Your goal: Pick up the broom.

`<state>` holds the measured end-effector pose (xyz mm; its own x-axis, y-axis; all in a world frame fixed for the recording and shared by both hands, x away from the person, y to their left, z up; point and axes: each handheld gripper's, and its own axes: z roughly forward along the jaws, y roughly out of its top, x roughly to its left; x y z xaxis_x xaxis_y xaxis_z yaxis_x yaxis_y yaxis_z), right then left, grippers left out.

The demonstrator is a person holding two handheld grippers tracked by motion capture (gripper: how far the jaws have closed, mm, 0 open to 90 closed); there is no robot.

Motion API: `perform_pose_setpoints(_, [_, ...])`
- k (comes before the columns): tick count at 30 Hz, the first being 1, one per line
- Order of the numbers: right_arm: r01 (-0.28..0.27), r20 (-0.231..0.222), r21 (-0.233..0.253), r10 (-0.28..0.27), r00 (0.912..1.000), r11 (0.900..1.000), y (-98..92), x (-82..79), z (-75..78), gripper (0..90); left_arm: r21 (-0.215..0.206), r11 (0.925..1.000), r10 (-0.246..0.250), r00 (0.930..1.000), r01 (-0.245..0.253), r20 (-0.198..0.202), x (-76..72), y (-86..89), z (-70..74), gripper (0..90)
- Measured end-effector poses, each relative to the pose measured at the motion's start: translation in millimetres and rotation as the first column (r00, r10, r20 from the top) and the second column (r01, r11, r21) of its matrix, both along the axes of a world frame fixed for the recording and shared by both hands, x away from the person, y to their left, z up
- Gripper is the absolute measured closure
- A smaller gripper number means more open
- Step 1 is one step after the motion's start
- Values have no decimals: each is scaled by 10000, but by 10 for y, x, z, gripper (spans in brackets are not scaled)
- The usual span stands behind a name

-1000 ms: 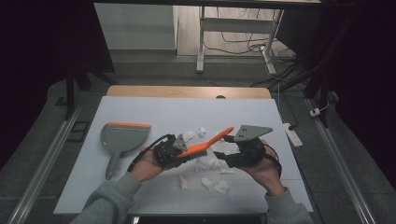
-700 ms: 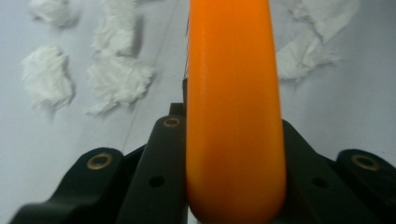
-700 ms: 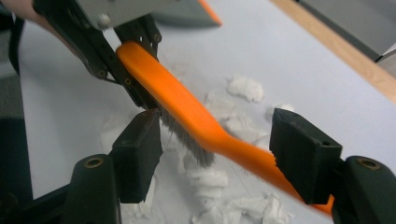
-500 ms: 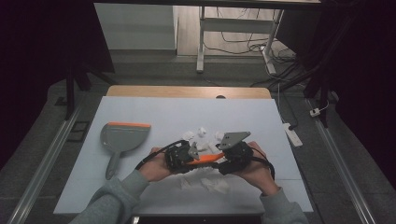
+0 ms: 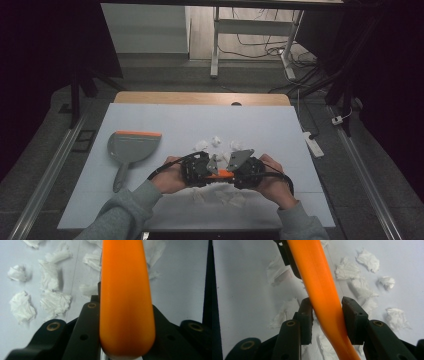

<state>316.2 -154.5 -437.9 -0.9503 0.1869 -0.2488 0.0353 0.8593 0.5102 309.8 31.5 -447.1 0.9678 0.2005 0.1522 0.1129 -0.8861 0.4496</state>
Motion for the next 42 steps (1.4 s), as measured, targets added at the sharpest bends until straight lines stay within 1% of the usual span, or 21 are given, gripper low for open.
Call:
perform_pose_setpoints(2, [14, 113, 3, -14, 9999, 10000, -6, -13, 26, 633, -100, 9999, -5, 9999, 6, 118, -2, 8, 6, 801])
perform_pose_setpoints(4, [-16, 305, 46, 14, 9995, 10000, -14, -33, 66, 639, -612, 9981, 35, 9998, -22, 210, -2, 49, 40, 785])
perform_pose_setpoints(5, [-16, 305, 46, 14, 9995, 10000, -14, -33, 66, 639, -612, 9981, 35, 9998, -22, 210, -2, 49, 40, 772])
perform_pose_setpoints(6, [139, 341, 132, -144, 9993, 9998, -27, -44, 102, 653, -962, 9951, 292, 9976, -231, 634, -7, 80, 72, 751])
perform_pose_setpoints(7, [146, 311, 132, -150, 9994, 9998, -35, -43, 114, 669, -1160, 9919, 613, 9944, -510, 863, -7, 99, 90, 705])
perform_pose_setpoints(10, [428, 266, 664, -446, 9986, 9969, -89, -8, 146, 678, -1687, 9811, 1127, 9882, -942, 1038, -5, 192, 159, 560])
perform_pose_setpoints(12, [615, 199, 857, -634, 9978, 9944, -124, 15, 152, 679, -1967, 9713, 1603, 9789, -1337, 1265, -25, 257, 194, 466])
perform_pose_setpoints(13, [704, 189, 914, -724, 9972, 9933, -136, 24, 150, 679, -1967, 9713, 1603, 9789, -1337, 1265, -25, 257, 194, 445])
perform_pose_setpoints(14, [800, 174, 924, -820, 9965, 9925, -149, 36, 147, 680, -2316, 9557, 2185, 9652, -1819, 1438, -57, 347, 220, 428])
perform_pose_setpoints(15, [928, 187, 998, -951, 9953, 9907, -164, 50, 140, 680, -2498, 9459, 2478, 9579, -2069, 1448, -74, 395, 227, 404])
perform_pose_setpoints(16, [977, 212, 1024, -1004, 9947, 9899, -177, 63, 139, 680, -2498, 9459, 2478, 9579, -2069, 1448, -74, 395, 227, 395])
perform_pose_setpoints(19, [1153, 153, 1132, -1177, 9929, 9869, -201, 80, 141, 680, -3053, 9101, 3235, 9409, -2802, 1007, -120, 569, 240, 391])
perform_pose_setpoints(20, [1503, 185, 1221, -1537, 9879, 9811, -222, 101, 150, 680, -3178, 8983, 3468, 9338, -3035, 883, -134, 632, 239, 381])
perform_pose_setpoints(21, [1503, 185, 1221, -1537, 9879, 9811, -222, 101, 150, 680, -3243, 8882, 3683, 9263, -3254, 793, -147, 696, 237, 381])
perform_pose_setpoints(23, [1825, 111, 1473, -1861, 9825, 9721, -268, 151, 169, 681, -3452, 8639, 4116, 9091, -3669, 638, -183, 834, 223, 378])
perform_pose_setpoints(28, [2025, 102, 1615, -2069, 9783, 9659, -318, 215, 189, 682, -3768, 8069, 5049, 8622, -4548, 405, -291, 1188, 112, 376])
perform_pose_setpoints(30, [2157, -70, 1748, -2179, 9759, 9607, -343, 249, 199, 683, -3786, 7914, 5280, 8488, -4800, 278, -325, 1298, 47, 371])
perform_pose_setpoints(33, [2292, -164, 1866, -2303, 9730, 9553, -375, 297, 210, 683, -3727, 7748, 5612, 8270, -5107, 333, -380, 1431, -28, 365])
perform_pose_setpoints(39, [2659, -326, 1884, -2646, 9638, 9454, -420, 361, 186, 684, -3991, 7310, 6042, 7968, -5535, 16, -469, 1657, -197, 366])
perform_pose_setpoints(41, [2795, -371, 1930, -2777, 9600, 9405, -439, 383, 177, 684, -3980, 7222, 6138, 7894, -5657, -82, -495, 1707, -252, 359])
perform_pose_setpoints(42, [2850, -352, 1951, -2837, 9583, 9384, -449, 390, 174, 684, -3951, 7227, 6151, 7884, -5672, -66, -508, 1727, -275, 356])
